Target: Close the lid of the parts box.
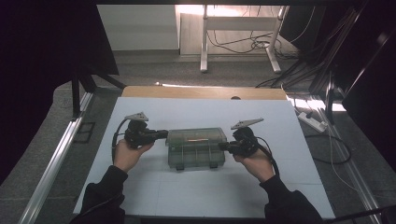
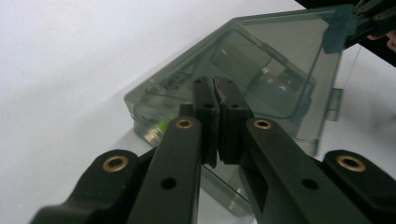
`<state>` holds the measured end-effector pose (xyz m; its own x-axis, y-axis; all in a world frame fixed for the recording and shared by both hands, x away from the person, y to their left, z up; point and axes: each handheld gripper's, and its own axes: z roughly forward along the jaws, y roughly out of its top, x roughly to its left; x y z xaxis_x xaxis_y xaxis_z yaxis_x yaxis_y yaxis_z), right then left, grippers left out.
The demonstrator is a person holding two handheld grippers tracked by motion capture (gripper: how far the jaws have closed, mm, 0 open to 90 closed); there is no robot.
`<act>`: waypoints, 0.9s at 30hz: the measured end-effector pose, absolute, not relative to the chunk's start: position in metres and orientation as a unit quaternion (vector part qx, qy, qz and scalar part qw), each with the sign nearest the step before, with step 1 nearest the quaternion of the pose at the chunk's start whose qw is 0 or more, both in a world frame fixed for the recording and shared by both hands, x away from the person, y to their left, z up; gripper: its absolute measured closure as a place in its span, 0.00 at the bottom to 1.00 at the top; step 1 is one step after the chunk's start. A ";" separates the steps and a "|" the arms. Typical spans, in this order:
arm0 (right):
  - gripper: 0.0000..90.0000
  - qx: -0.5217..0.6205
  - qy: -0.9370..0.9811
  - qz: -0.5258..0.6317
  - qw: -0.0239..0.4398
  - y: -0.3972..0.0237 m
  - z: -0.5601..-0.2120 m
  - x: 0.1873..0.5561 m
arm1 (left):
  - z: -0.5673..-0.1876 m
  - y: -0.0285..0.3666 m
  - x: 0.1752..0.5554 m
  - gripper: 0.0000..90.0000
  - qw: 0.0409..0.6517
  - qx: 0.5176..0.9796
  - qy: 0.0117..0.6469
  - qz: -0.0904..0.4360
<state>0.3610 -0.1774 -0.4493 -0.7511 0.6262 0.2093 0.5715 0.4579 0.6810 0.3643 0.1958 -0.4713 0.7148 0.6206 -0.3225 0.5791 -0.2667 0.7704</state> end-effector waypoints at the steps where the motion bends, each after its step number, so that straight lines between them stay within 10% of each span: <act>1: 0.99 0.351 0.853 0.385 0.036 -0.177 -0.449 0.361 | -0.472 0.196 0.363 0.97 0.474 0.795 0.377 0.021; 27: 0.99 0.331 0.872 0.361 0.028 -0.179 -0.464 0.333 | -0.479 0.176 0.321 0.97 0.448 0.818 0.360 0.011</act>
<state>0.3328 -0.1790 -0.4644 -0.7793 0.5969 0.1908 0.5572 0.5206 0.6469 0.3210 0.1761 -0.4791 0.7409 0.5988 -0.3042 0.5786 -0.3390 0.7418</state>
